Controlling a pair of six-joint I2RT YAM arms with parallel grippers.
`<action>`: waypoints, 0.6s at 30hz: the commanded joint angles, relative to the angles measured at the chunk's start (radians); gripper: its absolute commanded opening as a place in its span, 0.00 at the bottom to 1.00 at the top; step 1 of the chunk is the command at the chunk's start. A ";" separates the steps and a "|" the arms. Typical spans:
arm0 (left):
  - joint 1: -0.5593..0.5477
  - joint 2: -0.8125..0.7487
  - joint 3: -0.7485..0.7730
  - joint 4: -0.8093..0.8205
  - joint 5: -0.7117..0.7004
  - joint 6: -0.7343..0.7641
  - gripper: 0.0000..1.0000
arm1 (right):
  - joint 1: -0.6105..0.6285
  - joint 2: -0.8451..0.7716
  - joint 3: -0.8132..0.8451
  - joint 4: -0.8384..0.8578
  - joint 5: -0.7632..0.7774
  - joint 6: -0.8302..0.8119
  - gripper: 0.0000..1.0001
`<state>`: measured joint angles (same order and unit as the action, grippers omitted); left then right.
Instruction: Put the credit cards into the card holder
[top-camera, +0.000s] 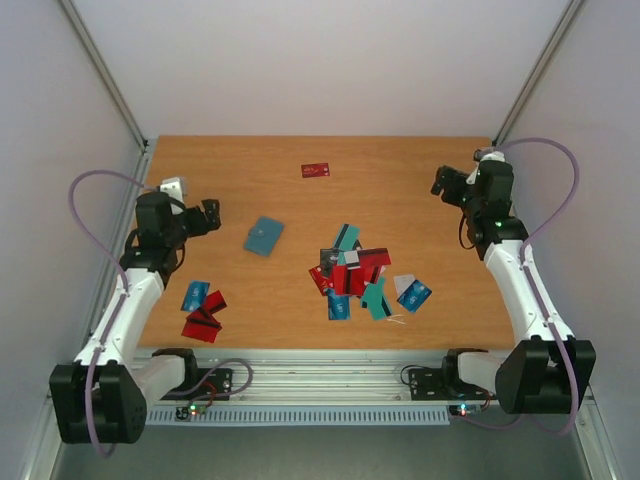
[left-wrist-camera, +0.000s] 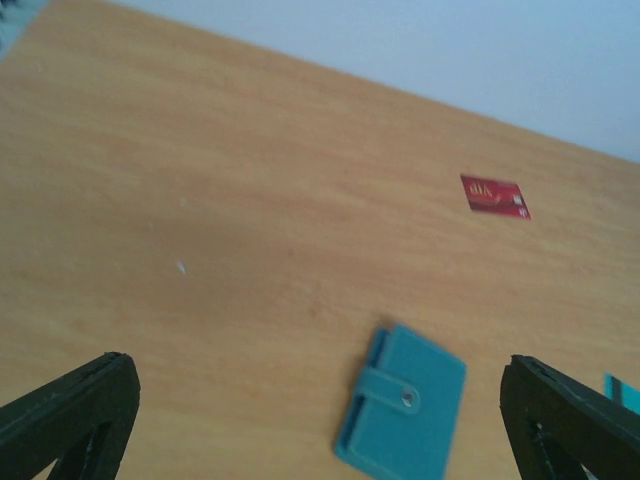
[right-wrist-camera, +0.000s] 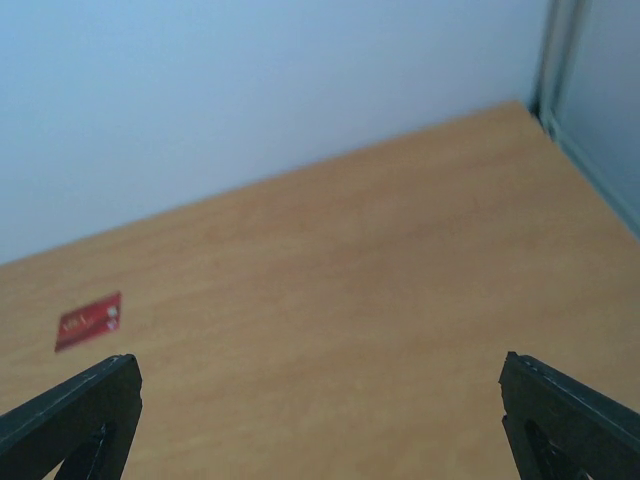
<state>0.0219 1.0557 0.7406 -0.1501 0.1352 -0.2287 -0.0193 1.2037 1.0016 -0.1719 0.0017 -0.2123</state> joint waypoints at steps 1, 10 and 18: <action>0.004 0.029 0.086 -0.275 0.107 -0.095 0.99 | -0.015 0.019 0.116 -0.373 0.108 0.192 0.98; -0.010 0.396 0.245 -0.556 0.353 0.019 0.94 | -0.054 0.114 0.202 -0.612 -0.078 0.239 0.98; -0.102 0.610 0.367 -0.601 0.306 0.061 0.80 | -0.053 0.094 0.170 -0.677 -0.173 0.229 0.98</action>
<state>-0.0483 1.6020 1.0264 -0.7017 0.4282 -0.2043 -0.0731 1.3148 1.1816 -0.7849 -0.0917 0.0071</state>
